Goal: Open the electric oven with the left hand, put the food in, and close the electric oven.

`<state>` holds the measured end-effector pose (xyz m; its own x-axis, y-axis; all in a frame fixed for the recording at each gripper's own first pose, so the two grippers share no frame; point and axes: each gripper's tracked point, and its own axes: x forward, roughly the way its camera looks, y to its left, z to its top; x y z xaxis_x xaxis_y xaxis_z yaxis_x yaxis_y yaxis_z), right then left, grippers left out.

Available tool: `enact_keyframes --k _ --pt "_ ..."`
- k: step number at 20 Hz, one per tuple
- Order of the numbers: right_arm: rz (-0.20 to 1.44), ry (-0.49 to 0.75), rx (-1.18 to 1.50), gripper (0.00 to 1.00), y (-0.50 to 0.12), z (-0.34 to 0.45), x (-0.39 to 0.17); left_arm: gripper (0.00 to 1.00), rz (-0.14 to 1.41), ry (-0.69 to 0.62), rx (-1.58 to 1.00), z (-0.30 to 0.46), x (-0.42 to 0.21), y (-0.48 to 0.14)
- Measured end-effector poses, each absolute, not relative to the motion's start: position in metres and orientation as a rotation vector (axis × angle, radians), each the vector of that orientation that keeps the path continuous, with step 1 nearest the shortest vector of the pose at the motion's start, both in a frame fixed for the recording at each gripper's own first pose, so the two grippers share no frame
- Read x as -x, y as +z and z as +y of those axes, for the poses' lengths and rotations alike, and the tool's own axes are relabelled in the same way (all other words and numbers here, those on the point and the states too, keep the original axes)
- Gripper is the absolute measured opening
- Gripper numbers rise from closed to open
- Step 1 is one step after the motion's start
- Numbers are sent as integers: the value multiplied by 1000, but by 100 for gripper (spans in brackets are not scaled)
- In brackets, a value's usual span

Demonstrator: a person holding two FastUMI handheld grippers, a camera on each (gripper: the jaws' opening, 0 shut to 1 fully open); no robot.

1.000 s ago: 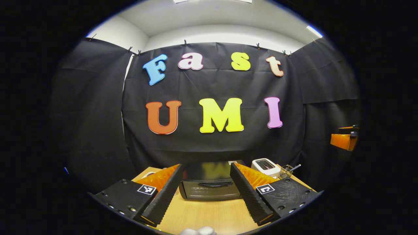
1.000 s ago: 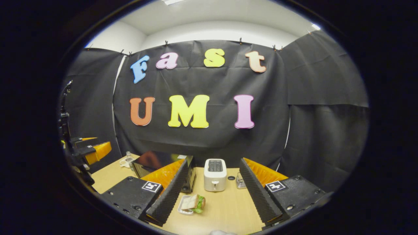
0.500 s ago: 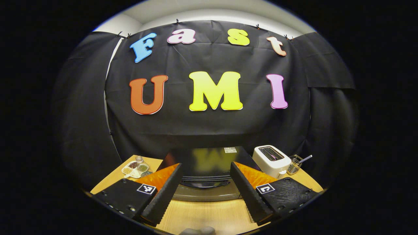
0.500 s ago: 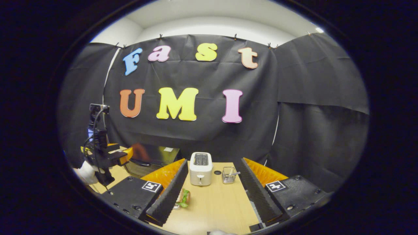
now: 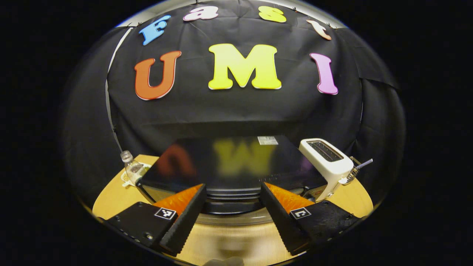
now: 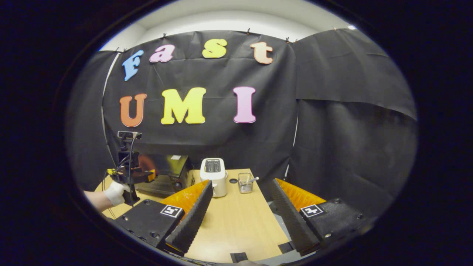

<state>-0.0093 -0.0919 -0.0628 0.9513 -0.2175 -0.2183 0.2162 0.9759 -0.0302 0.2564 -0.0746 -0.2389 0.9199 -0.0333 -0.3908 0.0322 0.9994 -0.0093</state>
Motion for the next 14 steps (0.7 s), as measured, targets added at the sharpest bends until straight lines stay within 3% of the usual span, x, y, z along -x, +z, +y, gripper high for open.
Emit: enact_keyframes --k 1,2,3,4,5,6,7,8,9,10,14 --pt "229 -227 11 100 -66 -93 11 91 412 -30 -13 -76 -259 -243" --pt "229 -227 10 92 -67 -93 13 97 415 -19 5 -74 -252 -242" --pt "230 -225 4 100 -68 -92 15 100 405 -15 13 -74 -255 -240" --pt "232 -223 -3 92 -69 -92 17 99 421 -15 17 -75 -250 -242" --pt "232 -222 -7 100 -72 -93 18 99 411 -20 17 -75 -248 -241" --pt "237 -222 -7 100 -73 -94 19 91 423 -24 24 -75 -244 -244" --pt "239 -220 -5 100 -75 -94 20 99 417 -32 25 -76 -240 -241" --pt "244 -218 -4 100 -77 -93 21 99 422 -37 29 -76 -235 -244" --pt "248 -214 -6 93 -80 -93 22 99 417 -42 30 -76 -230 -244" --pt "251 -209 -11 100 -81 -91 23 99 420 -45 32 -75 -226 -244" --pt "265 -171 -12 100 -85 -82 22 99 452 -53 27 -77 -197 -255"
